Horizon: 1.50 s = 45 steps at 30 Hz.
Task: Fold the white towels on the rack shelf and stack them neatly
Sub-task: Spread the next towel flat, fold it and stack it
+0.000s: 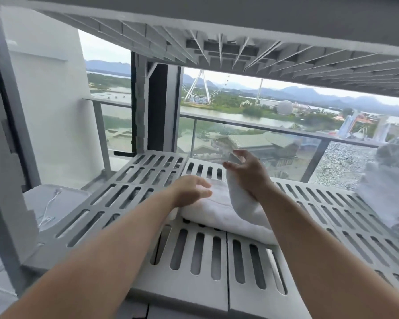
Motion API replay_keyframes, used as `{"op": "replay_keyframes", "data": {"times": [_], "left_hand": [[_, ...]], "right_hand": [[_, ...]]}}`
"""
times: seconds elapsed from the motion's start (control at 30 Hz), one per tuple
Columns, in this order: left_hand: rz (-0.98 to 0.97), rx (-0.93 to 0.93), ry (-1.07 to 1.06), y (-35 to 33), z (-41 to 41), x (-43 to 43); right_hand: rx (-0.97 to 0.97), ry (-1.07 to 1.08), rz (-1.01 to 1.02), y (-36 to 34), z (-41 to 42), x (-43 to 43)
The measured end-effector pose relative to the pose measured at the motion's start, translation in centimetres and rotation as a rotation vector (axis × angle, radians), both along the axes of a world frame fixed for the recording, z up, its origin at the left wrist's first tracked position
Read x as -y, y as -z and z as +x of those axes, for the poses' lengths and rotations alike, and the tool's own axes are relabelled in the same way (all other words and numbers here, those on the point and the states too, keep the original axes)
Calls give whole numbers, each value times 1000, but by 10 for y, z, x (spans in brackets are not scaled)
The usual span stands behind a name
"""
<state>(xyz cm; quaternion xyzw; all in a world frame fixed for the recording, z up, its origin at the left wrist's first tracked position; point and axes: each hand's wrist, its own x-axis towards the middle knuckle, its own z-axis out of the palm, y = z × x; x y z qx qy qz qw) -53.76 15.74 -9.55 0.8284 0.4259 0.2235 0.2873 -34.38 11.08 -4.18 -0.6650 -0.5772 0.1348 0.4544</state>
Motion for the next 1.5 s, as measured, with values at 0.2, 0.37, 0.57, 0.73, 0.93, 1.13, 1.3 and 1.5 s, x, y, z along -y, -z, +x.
{"op": "replay_keyframes", "data": {"times": [0.2, 0.37, 0.57, 0.73, 0.93, 1.13, 1.3, 1.5], "left_hand": [[-293, 254, -76, -17, -16, -1], [-351, 345, -193, -27, -24, -9], [-152, 260, -249, -38, -11, -14], [-238, 207, -223, -42, 4, -18], [-177, -6, -196, -34, 10, -20], [56, -439, -178, -44, 25, -4], [271, -863, -181, -52, 54, 13], [310, -500, 47, -29, 68, 6]], "right_hand": [[190, -5, -160, 7, -35, -18], [252, -101, -236, 11, -46, -18], [-112, -348, -335, 20, -31, -1], [629, -294, -116, 53, -42, 7], [658, -332, -41, 56, -42, 25], [793, 89, -148, 41, -3, 47], [740, 146, -439, 68, 1, 57], [796, 230, -227, 84, 0, 67]]}}
